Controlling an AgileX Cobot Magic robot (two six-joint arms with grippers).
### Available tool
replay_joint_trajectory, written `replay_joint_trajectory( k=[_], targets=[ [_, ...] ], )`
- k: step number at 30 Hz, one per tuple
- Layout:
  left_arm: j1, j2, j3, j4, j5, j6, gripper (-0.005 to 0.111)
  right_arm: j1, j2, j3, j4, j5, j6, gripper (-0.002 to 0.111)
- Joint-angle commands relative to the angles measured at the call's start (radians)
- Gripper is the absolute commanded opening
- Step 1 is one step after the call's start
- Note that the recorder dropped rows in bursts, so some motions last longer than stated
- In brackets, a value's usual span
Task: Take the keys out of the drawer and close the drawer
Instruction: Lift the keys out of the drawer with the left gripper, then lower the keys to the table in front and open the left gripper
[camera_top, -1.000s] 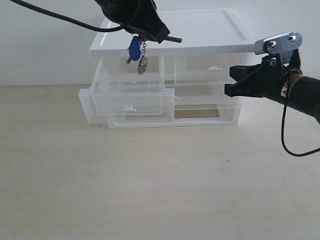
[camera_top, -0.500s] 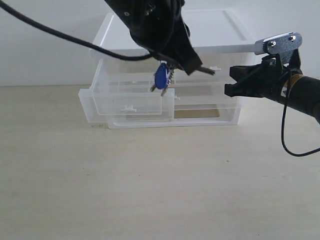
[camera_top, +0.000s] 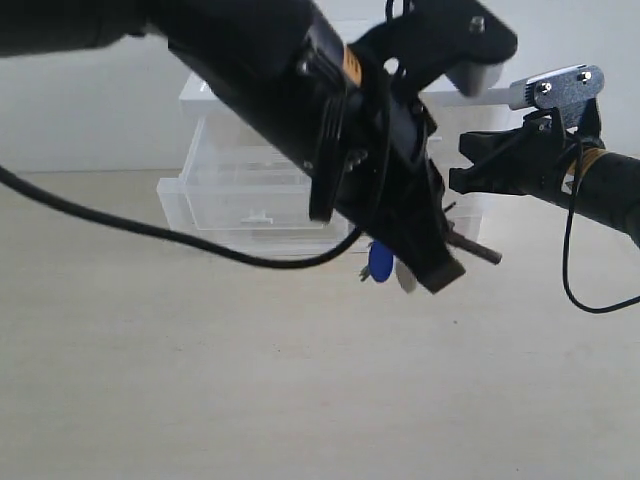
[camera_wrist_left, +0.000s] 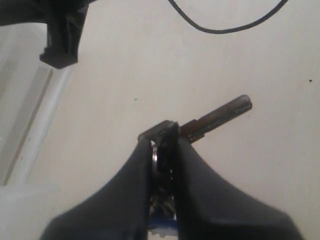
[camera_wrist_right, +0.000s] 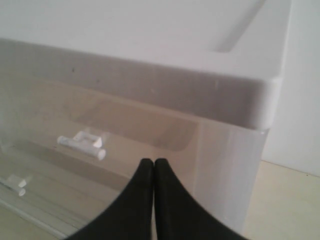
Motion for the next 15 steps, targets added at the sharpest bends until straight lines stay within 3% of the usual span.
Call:
replay_joint_trajectory(
  k=[1,7,12,15],
  targets=[
    [-0.002,0.004,0.162,-0.018,-0.234,0.003,0.004,-0.008,0.003,-0.016,0.089,0.017,-0.003,0.0],
    [-0.002,0.029,0.309,-0.022,-0.492,0.006,0.004,-0.008,0.003,-0.016,0.089,0.017,-0.001,0.0],
    [0.011,0.129,0.325,-0.018,-0.593,0.068,0.004,-0.008,0.003,-0.016,0.089,0.021,-0.001,0.0],
    [0.055,0.186,0.325,-0.011,-0.633,0.088,0.004,-0.008,0.003,-0.016,0.089,0.024,-0.001,0.0]
  ],
)
